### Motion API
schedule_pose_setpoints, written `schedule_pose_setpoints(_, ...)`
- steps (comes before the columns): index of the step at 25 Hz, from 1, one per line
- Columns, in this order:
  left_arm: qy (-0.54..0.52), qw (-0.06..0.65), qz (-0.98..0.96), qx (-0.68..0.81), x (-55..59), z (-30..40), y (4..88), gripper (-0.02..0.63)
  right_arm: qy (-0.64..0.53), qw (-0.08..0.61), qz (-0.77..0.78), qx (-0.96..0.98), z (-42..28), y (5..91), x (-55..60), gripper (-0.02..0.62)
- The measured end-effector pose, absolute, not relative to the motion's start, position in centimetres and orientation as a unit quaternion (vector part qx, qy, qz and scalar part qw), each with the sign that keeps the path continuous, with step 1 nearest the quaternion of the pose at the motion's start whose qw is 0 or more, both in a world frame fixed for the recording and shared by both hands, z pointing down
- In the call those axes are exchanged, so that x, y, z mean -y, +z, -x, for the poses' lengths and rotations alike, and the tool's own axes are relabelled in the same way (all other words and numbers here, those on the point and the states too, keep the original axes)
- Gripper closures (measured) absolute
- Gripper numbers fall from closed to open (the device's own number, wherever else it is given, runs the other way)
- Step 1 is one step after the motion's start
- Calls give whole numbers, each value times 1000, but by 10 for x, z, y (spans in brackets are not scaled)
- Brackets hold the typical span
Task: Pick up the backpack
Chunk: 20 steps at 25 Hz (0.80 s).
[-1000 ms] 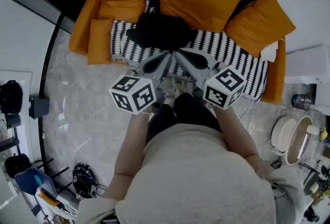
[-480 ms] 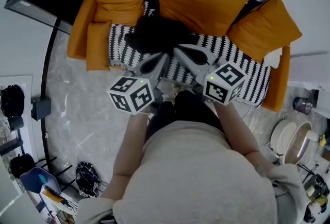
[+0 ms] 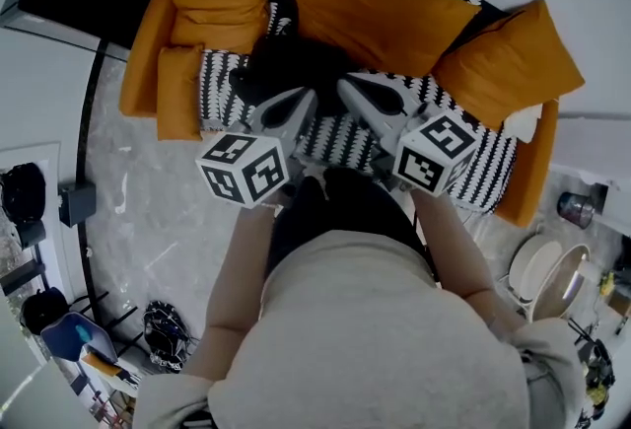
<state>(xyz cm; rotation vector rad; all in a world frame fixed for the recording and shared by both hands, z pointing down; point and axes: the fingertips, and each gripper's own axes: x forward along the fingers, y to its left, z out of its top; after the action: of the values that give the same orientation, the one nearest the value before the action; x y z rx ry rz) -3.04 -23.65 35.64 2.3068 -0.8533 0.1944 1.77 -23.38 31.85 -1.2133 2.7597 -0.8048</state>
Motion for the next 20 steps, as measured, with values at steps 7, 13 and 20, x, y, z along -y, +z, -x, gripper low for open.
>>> schedule_pose_setpoints(7,63,361,-871,328,261,16,364,598,-298,18,411,-861,-49,342,251,592)
schedule_pose_setpoints(13,88,374,-873,301,271,2,379,598,-334,23,412,-847,-45,372,255,592)
schedule_pose_setpoints(20,117,389,-868,284,274,0,415,598,-347,30,447,-824,-57,395,265,592)
